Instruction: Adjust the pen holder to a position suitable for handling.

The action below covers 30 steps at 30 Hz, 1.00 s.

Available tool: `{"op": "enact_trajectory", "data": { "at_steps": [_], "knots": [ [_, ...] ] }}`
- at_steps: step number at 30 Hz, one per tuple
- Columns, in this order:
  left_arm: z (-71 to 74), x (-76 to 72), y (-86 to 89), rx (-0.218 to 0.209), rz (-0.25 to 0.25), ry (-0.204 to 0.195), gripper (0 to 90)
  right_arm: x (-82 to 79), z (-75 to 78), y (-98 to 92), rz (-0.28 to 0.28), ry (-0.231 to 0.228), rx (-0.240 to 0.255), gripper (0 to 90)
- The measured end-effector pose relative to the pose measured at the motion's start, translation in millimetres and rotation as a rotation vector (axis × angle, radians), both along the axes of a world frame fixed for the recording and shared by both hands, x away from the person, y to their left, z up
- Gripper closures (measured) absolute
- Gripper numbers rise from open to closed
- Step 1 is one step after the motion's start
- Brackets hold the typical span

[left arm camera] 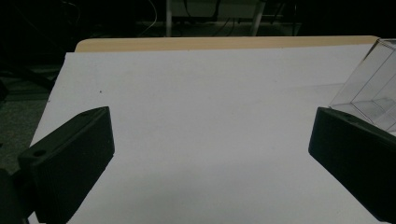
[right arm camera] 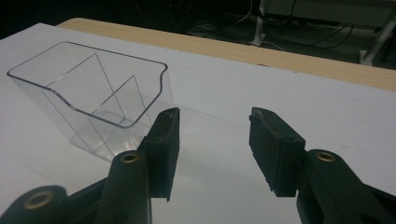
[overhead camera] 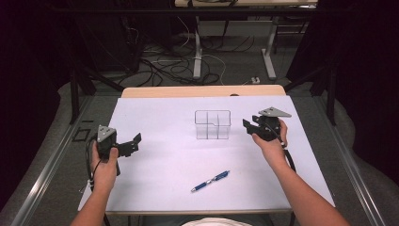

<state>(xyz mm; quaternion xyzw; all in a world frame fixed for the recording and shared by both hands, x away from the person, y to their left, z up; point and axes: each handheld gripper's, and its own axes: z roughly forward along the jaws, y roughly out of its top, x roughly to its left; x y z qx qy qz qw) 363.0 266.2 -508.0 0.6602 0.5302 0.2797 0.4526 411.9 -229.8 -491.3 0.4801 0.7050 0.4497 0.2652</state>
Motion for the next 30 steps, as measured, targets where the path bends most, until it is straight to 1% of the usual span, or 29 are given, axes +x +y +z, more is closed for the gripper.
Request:
{"op": "enact_trajectory", "data": {
  "at_steps": [2,4,7,10,11,18,25,30],
  "knots": [
    [-0.4,0.2,-0.4,0.001,-0.004,0.003,0.0,1.4,-0.3,1.5,0.003,0.006,0.001,57.2],
    [-0.9,0.6,-0.6,0.002,-0.007,0.004,0.0,5.2,-2.3,6.6,0.009,0.018,0.003,60.6],
    [-1.2,0.8,-0.5,0.0,-0.007,0.005,0.0,10.1,-4.0,10.5,0.011,0.04,-0.009,64.2],
    [-1.6,1.0,0.0,0.0,-0.008,0.008,0.0,15.3,-5.6,14.1,0.009,0.051,-0.013,69.2],
    [-1.6,1.0,0.5,0.006,-0.01,0.011,0.0,16.8,-5.9,15.3,0.005,0.055,-0.018,70.8],
    [-2.4,1.6,0.7,0.006,-0.009,0.013,0.0,26.2,-9.0,21.6,0.007,0.063,-0.029,79.5],
    [-3.2,2.1,0.9,0.011,-0.009,0.019,0.0,33.5,-17.1,25.5,0.028,0.081,-0.038,88.9],
    [-4.2,2.6,0.4,0.011,-0.008,0.02,0.0,38.1,-22.6,29.2,0.031,0.091,-0.04,90.0]
  ]
}}
